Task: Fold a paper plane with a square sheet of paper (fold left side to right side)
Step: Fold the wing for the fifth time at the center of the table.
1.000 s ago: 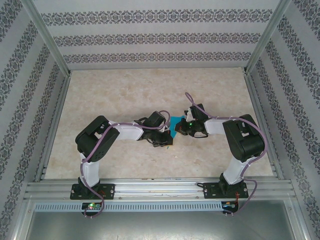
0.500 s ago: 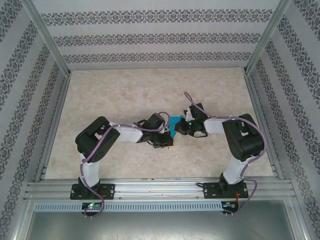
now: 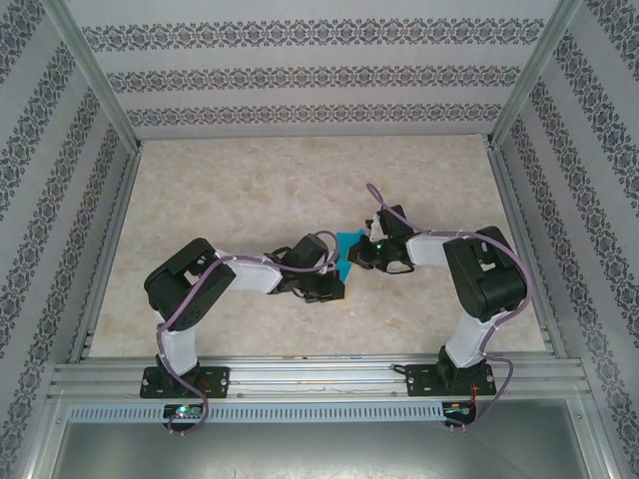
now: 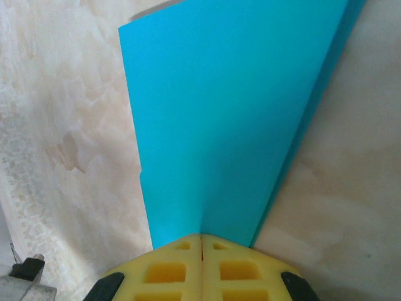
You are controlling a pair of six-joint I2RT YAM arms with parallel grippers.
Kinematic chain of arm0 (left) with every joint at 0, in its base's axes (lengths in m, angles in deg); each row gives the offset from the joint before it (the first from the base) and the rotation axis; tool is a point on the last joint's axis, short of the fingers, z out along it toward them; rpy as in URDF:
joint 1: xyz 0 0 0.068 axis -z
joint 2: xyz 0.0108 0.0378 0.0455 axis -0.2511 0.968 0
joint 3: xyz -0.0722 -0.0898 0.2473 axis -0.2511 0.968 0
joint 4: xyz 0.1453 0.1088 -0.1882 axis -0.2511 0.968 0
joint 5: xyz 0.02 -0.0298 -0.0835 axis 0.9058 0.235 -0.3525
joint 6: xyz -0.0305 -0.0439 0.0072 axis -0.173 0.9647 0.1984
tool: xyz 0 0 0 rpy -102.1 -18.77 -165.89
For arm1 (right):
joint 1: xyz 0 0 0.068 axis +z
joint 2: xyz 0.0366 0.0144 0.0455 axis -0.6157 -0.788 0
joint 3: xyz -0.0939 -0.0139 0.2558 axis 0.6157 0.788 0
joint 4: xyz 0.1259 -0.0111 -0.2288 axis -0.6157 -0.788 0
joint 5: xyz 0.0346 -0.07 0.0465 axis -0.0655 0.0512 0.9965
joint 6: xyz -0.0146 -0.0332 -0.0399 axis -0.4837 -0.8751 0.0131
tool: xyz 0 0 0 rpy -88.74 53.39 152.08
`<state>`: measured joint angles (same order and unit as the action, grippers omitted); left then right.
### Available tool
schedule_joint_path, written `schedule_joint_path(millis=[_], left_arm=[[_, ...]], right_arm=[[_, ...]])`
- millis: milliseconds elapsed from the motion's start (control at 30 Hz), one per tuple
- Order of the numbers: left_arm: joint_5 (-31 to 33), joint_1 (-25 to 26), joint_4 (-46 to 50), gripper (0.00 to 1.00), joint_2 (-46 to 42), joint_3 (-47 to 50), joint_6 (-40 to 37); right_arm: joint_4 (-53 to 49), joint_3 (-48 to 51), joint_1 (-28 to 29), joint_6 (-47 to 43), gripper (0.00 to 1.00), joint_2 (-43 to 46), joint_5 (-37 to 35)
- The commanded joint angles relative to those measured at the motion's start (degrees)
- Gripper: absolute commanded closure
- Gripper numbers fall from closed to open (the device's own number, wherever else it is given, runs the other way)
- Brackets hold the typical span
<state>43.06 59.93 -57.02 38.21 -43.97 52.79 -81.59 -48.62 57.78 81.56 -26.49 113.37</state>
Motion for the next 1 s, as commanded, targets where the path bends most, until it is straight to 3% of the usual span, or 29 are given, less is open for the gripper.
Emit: schedule_joint_path(millis=[0, 433, 967], left_arm=[[-2.3, 2.24, 8.39, 1.0, 0.04, 2.86, 0.94], [-0.62, -0.75, 11.29, 1.0, -8.74, -0.82, -0.62], [0.64, -4.16, 15.39, 1.0, 4.65, -12.21, -7.37]], right_arm=[[-9.15, 2.67, 0.75, -1.39, 1.0, -5.36, -9.97], [-9.25, 2.5, 0.88, -1.23, 1.0, -4.2, -8.91], [-8.64, 2.23, 1.94, -0.87, 1.0, -4.14, -7.83]])
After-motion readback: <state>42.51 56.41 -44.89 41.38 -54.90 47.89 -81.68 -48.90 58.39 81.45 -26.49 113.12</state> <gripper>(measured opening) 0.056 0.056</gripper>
